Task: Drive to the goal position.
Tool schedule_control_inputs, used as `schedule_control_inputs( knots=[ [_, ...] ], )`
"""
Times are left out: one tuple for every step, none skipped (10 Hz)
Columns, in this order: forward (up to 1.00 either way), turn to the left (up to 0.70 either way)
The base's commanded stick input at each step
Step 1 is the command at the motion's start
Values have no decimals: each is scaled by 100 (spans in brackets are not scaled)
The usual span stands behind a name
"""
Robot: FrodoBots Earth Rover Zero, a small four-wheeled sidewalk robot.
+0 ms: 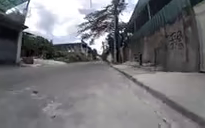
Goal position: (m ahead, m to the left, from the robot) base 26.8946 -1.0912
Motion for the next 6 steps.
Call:
schedule_control_inputs(
  knots=[
    [100,-2],
    [100,-2],
    [100,-2],
    [100,-2],
    [100,-2],
    [100,-2]
  ],
)
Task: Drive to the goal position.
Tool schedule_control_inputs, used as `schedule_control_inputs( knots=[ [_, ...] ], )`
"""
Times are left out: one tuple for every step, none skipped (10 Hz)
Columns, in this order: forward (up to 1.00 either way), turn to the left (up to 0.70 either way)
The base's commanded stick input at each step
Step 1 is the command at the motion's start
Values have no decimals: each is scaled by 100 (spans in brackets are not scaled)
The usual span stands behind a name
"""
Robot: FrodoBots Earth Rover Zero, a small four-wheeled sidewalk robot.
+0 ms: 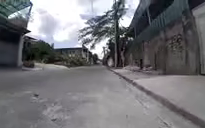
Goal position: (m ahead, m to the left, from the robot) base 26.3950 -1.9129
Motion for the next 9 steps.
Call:
schedule_control_inputs(
  knots=[
    [100,-2],
    [100,-2],
    [100,-2],
    [100,-2],
    [100,-2],
    [100,-2],
    [100,-2],
    [100,-2],
    [100,-2]
  ],
)
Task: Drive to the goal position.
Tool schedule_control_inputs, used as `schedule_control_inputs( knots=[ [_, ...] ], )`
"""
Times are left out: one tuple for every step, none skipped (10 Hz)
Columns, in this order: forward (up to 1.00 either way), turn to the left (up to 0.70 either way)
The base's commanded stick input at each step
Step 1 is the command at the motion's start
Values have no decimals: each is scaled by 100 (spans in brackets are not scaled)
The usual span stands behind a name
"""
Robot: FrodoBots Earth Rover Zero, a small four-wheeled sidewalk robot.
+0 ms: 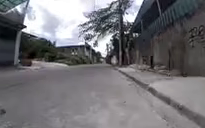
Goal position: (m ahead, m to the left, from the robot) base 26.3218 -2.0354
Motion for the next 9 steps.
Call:
schedule_control_inputs(
  knots=[
    [100,-3],
    [100,-23],
    [100,-35],
    [100,-40],
    [100,-40],
    [100,-15],
    [100,-1],
    [100,1],
    [100,0]
  ],
)
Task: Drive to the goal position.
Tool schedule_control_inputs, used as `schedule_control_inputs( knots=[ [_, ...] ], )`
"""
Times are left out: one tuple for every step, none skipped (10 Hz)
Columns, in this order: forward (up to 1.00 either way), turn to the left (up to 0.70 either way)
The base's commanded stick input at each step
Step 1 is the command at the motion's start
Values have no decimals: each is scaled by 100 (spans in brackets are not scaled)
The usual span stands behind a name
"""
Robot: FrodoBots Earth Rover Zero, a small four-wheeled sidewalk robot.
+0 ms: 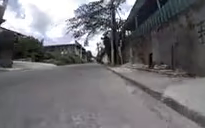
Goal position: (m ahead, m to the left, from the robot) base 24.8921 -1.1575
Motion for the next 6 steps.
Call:
schedule_control_inputs(
  knots=[
    [100,0],
    [100,0],
    [100,0],
    [100,0],
    [100,0],
    [100,0]
  ],
)
